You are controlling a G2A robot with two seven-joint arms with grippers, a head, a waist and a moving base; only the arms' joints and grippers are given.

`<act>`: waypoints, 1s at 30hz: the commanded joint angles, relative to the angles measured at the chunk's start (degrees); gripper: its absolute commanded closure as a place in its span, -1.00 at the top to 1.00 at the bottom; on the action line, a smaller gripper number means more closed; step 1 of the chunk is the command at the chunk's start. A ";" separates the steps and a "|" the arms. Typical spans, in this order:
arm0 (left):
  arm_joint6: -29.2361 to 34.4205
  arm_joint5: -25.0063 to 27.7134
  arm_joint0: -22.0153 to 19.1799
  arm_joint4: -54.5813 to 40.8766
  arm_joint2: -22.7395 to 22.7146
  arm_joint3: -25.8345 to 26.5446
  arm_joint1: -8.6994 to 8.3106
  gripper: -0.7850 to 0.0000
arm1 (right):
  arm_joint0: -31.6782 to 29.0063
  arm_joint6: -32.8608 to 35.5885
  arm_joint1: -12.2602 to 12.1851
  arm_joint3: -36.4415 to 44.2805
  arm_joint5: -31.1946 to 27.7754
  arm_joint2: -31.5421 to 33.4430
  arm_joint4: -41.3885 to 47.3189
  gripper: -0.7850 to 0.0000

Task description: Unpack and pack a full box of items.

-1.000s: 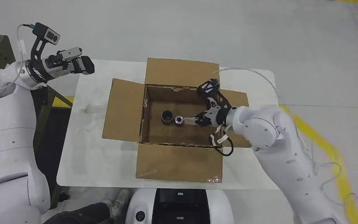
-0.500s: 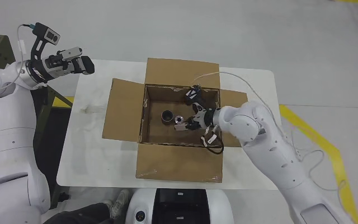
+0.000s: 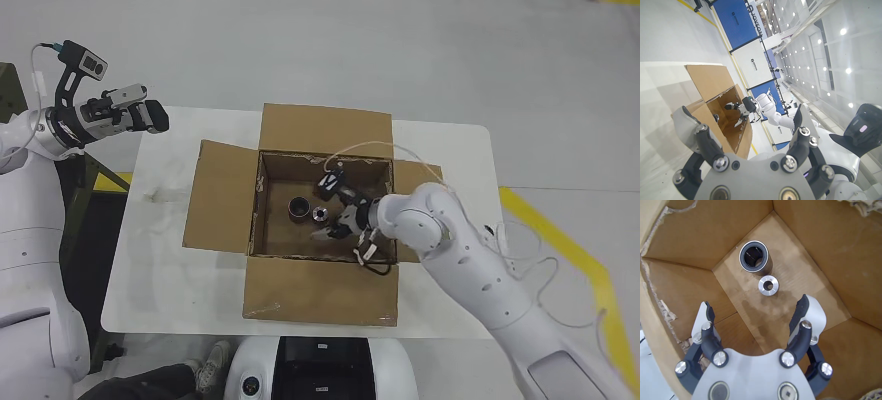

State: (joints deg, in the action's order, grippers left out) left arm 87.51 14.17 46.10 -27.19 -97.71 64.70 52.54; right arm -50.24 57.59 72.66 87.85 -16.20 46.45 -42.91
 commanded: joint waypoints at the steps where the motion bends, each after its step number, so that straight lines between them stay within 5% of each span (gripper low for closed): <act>1: 0.00 0.00 0.00 0.00 0.00 0.00 0.00 1.00 | 0.59 -0.91 0.33 -1.34 -0.50 -1.06 -0.36 1.00; 30: 0.00 0.00 0.00 0.00 0.00 0.00 0.00 1.00 | 7.33 -8.21 5.21 -16.29 -1.43 -9.58 -1.48 1.00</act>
State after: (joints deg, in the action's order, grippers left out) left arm 87.51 14.17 46.10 -27.19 -97.71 64.70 52.54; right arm -43.05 49.44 77.72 71.96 -17.65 37.10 -44.27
